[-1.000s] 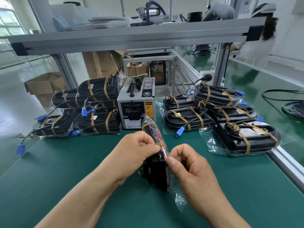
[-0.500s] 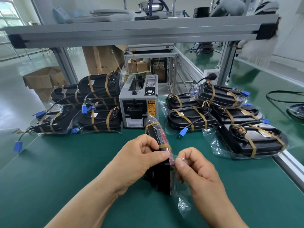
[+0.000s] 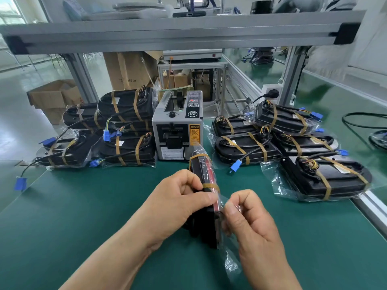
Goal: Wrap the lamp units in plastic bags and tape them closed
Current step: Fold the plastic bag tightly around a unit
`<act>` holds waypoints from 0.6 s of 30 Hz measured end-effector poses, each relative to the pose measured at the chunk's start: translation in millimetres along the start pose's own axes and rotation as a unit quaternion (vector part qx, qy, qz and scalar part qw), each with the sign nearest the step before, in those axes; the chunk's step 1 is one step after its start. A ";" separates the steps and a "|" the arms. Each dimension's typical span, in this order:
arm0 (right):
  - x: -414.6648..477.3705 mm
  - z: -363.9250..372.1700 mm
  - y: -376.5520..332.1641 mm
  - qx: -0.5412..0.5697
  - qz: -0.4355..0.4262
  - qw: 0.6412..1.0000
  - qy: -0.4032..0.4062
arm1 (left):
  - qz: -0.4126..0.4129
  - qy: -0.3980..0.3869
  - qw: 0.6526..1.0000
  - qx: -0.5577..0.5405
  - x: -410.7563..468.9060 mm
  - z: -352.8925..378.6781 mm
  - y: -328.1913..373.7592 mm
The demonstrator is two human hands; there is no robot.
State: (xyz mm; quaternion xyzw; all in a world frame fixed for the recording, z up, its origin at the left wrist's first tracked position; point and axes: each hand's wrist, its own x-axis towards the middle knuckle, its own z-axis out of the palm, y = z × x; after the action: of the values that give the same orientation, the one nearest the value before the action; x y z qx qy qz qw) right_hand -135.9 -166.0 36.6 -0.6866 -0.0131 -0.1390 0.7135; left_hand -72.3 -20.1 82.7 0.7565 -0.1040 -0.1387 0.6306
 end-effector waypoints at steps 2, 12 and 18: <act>0.3 -0.7 -0.7 -0.004 -0.005 1.000 -0.001 | 0.001 0.010 1.000 0.010 0.0 1.4 -1.3; 53.6 -9.1 -44.4 -0.195 -0.005 0.981 -0.016 | 0.055 0.070 0.992 0.091 -8.1 8.4 -12.3; 118.1 22.4 -53.8 -0.492 -0.033 0.864 -0.106 | 0.054 0.080 0.988 0.123 -7.0 11.3 -15.9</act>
State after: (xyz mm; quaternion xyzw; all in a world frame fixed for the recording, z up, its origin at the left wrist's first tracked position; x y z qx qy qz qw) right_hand -30.1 -166.3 115.2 -0.9581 -0.0414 -0.0777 0.2724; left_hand -83.0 -25.3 65.8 0.8304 -0.1104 -0.0291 0.5453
